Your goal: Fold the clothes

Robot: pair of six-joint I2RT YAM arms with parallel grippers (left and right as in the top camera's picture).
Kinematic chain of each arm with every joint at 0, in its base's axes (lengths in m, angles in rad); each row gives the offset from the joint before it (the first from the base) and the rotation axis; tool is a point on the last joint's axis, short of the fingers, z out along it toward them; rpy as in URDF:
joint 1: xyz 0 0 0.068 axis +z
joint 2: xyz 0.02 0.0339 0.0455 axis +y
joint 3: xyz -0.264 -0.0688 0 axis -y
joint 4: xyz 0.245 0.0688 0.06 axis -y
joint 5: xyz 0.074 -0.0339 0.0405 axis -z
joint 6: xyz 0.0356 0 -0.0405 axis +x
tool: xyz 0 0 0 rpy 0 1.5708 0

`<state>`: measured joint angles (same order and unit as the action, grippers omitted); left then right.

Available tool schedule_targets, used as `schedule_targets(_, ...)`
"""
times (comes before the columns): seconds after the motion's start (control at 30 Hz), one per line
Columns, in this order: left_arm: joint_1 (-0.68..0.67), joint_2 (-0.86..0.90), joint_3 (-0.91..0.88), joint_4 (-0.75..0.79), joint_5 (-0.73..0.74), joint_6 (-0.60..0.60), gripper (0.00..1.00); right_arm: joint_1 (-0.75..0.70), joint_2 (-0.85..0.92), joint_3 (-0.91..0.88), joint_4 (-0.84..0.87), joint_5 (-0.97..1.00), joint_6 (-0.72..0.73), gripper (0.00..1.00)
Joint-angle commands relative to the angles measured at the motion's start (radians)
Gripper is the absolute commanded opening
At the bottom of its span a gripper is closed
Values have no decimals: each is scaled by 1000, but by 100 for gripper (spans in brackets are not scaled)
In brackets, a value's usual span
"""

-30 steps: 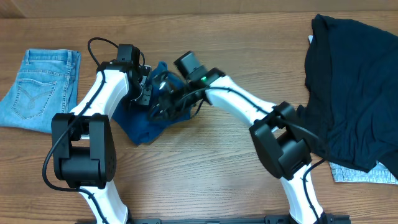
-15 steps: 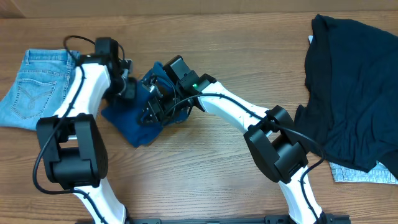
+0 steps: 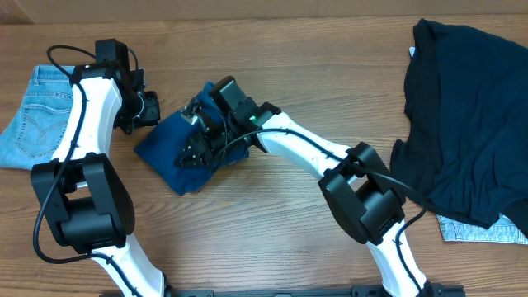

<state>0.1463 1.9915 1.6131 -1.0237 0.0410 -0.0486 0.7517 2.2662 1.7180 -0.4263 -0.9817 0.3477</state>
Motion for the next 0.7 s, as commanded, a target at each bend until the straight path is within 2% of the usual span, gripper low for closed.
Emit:
schedule_targets(0.0, 5, -31, 23, -10, 8, -19, 34, 19, 107, -2, -16, -7, 1, 40)
schedule_targets(0.13, 5, -31, 23, -40, 8, -18, 35, 11, 186, -3, -66, -5, -6, 40)
schedule_targets(0.47, 4, -31, 23, -73, 8, 12, 35, -29, 190, -2, -173, 45, -54, 41)
schedule_targets(0.67, 4, -31, 23, -68, 4, 19, 38, -29, 28, 12, -333, 179, -187, 46)
